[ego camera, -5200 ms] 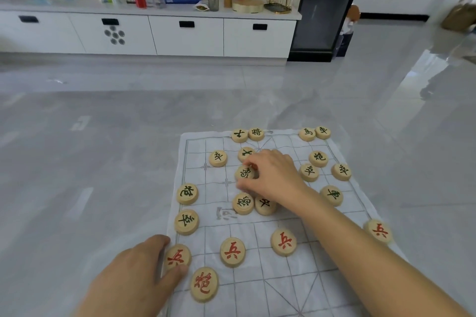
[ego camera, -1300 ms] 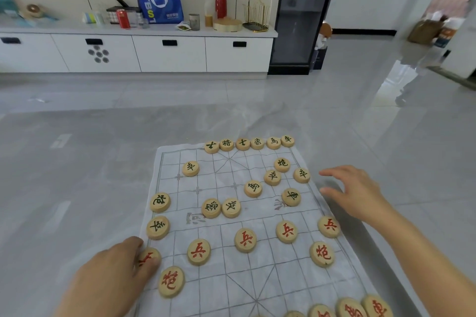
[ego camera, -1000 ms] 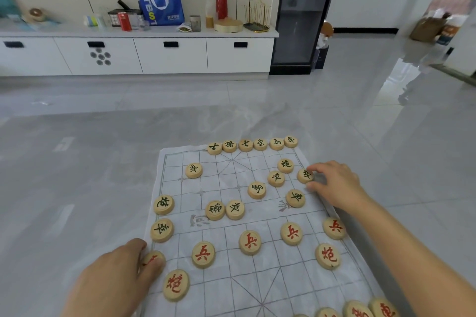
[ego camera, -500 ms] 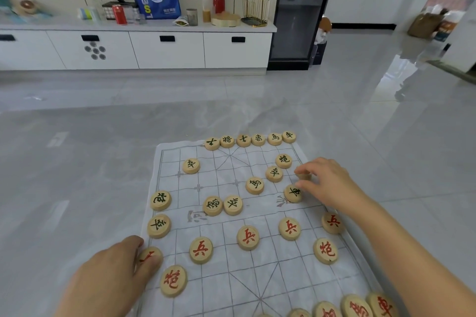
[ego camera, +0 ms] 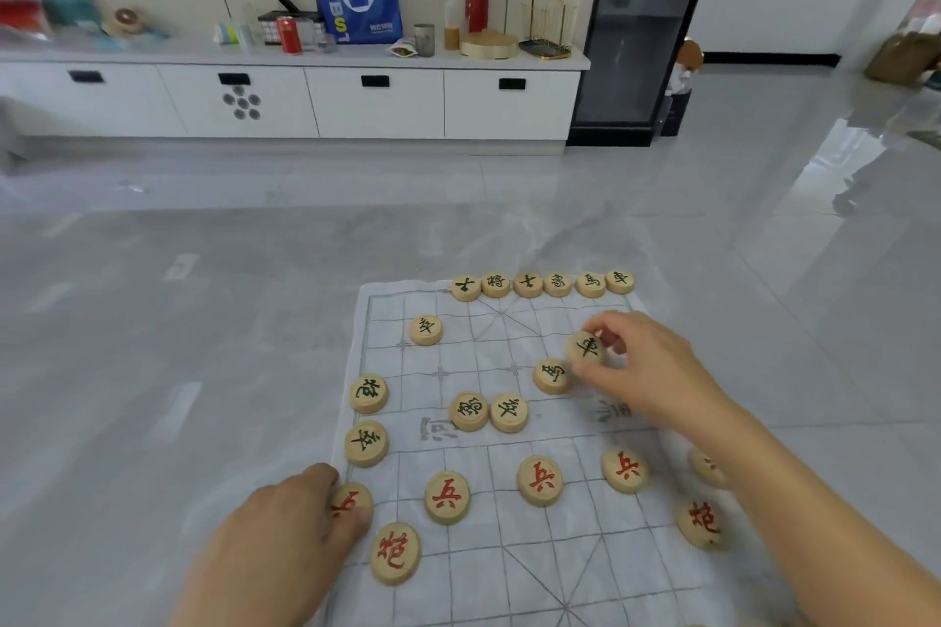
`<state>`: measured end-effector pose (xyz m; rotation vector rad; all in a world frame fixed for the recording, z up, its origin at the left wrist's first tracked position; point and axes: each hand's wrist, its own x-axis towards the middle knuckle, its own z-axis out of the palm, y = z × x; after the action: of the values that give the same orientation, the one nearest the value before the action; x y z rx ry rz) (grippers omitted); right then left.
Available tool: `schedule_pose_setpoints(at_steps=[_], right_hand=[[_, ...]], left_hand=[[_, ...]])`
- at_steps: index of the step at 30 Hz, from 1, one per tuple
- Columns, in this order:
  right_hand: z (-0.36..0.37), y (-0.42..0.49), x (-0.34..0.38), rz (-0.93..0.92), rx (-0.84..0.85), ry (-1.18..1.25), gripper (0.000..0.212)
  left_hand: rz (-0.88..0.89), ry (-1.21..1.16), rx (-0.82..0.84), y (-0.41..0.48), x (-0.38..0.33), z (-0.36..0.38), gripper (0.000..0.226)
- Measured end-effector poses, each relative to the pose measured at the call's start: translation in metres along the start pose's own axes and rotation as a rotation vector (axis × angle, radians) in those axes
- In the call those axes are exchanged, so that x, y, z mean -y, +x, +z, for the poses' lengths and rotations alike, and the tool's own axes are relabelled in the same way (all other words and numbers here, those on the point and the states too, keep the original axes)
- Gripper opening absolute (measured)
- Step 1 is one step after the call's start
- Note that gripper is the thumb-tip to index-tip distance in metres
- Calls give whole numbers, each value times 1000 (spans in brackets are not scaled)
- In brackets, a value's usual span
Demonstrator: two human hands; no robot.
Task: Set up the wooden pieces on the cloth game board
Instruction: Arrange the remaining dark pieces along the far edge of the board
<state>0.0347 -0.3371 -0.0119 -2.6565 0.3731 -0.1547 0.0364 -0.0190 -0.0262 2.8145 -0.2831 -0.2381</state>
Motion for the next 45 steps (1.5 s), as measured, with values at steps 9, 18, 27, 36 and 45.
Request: schedule_pose_setpoints(at_steps=[9, 18, 27, 36, 45], right_hand=[[90, 100, 131, -230, 19, -92, 41], [129, 142, 160, -254, 85, -174, 37], [116, 136, 149, -206, 117, -164, 57], [77, 113, 82, -64, 37, 116, 31], [81, 48, 101, -245, 178, 91, 27]], left_hand=[[-54, -50, 106, 2, 6, -6, 34], [-51, -84, 177, 5, 9, -10, 47], [-41, -94, 211, 3, 9, -12, 46], [-30, -119, 219, -2, 7, -15, 47], [-7, -94, 181, -6, 9, -15, 41]])
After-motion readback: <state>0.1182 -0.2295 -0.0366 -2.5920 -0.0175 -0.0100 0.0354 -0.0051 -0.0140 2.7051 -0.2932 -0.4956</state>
